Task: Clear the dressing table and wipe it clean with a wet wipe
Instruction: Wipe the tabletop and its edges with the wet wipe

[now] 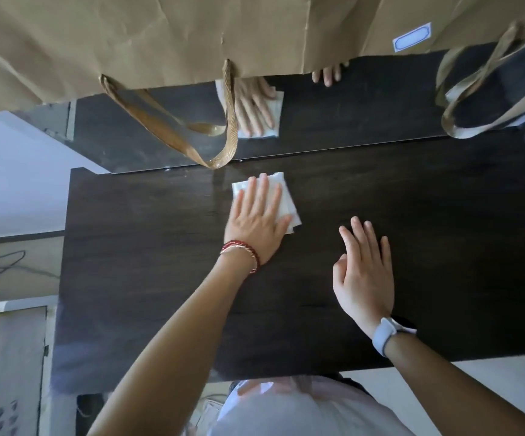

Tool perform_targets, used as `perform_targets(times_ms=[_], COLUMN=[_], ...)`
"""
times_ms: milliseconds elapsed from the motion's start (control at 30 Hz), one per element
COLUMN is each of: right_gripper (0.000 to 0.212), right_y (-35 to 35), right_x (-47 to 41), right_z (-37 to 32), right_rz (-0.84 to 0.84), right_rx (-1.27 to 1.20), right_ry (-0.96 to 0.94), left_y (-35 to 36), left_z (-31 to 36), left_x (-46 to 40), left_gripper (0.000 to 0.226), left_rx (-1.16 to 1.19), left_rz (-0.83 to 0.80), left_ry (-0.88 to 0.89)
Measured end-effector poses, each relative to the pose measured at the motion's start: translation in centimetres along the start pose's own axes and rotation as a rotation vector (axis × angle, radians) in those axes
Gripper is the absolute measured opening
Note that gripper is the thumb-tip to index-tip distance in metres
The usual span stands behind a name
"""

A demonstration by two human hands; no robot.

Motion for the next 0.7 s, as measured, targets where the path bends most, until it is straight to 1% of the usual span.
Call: perform_targets(times_ms=[67,133,200,267,333,433,500,600,700], right_gripper=[0.05,0.051,0.051,0.05,0.046,0.045,0.049,0.05,0.05], right_y=[-0.1,-0.1,-0.1,-0.1,-0.1,0.0,0.0,0.0,-0.1], right_x=[0.0,0.0,0.0,0.0,0.0,0.0,0.0,0.0,0.0], right_z=[0.0,0.0,-0.1,-0.1,-0.1,-0.1,0.0,-0.1,-0.1], right_rz=[-0.008,-0.019,-0.022,-0.021,-0.017,-0.008,-0.007,0.0,0.008], right_rx=[-0.001,0.002,-0.002,0.002,0.002,-0.004,0.004,0.006,0.005], right_ry=[0.002,0.009,0.013,0.004,-0.006,-0.004,0.002,-0.001,0.002], left_y=[0.5,0.6,-0.7,-1.9,-2.3,-1.8,-1.9,-2.4,-2.2], left_z=[-5.4,-11.4,-16.0,-18.2,-18.3,-17.5,-16.9,-15.0,-10.6], left_x=[1.7,3.4,5.1,6.0,5.9,4.8,3.9,1.7,-0.1], left_gripper=[0.059,0.057,0.051,0.044,0.048,0.055,0.055,0.054,0.06], left_rx=[0.077,0.101,0.156,0.24,0.272,0.371,0.44,0.363,0.287], left_rz=[0.026,0.031,0.104,0.146,0.198,0.254,0.25,0.204,0.181], left_ry=[-0.172,-0.343,-0.49,-0.636,-0.729,-0.773,-0.774,-0.677,-0.528])
Point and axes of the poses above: each hand's wrist, its own x-axis away from the middle knuckle, its own y-axis out of the palm, z = x × y, the point moved 4 cm from there along -x, towards the middle knuckle, and after that the axes turned 12 degrees about -z, right-handed, at the moved point
